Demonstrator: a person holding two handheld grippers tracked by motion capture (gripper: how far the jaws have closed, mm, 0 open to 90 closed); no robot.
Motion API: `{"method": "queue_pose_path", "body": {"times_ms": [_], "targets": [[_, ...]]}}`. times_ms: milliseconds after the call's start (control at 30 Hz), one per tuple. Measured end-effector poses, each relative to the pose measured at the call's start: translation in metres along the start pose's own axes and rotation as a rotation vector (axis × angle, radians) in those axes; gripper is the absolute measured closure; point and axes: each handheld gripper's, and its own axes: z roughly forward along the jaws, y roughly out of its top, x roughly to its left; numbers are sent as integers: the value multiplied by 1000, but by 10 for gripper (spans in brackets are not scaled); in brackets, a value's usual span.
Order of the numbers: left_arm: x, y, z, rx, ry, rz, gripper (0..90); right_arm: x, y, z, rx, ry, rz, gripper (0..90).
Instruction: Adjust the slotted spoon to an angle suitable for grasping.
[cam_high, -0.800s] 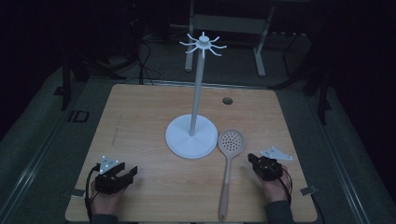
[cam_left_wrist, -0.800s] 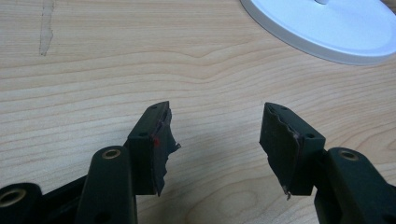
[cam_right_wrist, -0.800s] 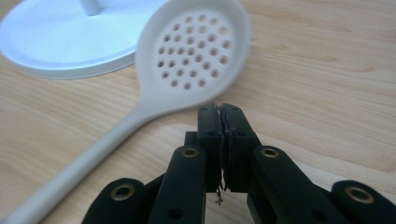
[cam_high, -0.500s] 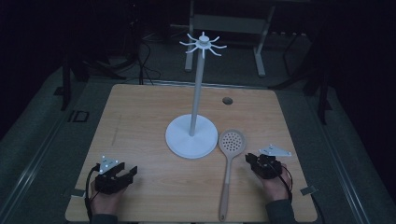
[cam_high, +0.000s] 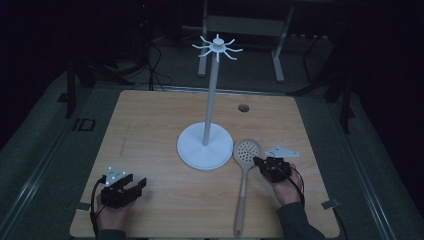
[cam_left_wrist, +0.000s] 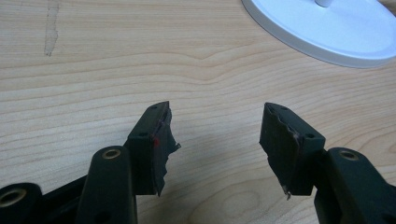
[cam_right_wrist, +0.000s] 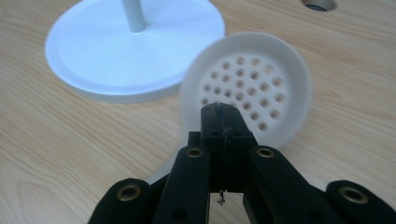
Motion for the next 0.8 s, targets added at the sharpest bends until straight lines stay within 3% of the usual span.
{"method": "queue_pose_path", "body": {"times_ms": [300,467,633,800], "targets": [[0,0,0,2,-1,3,437,8,13,21,35,27,-38,897],[0,0,0,1,-2,2,437,9,18,40,66,7,-71,896],[1,0,0,2,-2,0,437,-8,21,52,75,-46,-21,896],[0,0,1,4,-3,4,437,-16,21,56,69,-61,-13,896]]}}
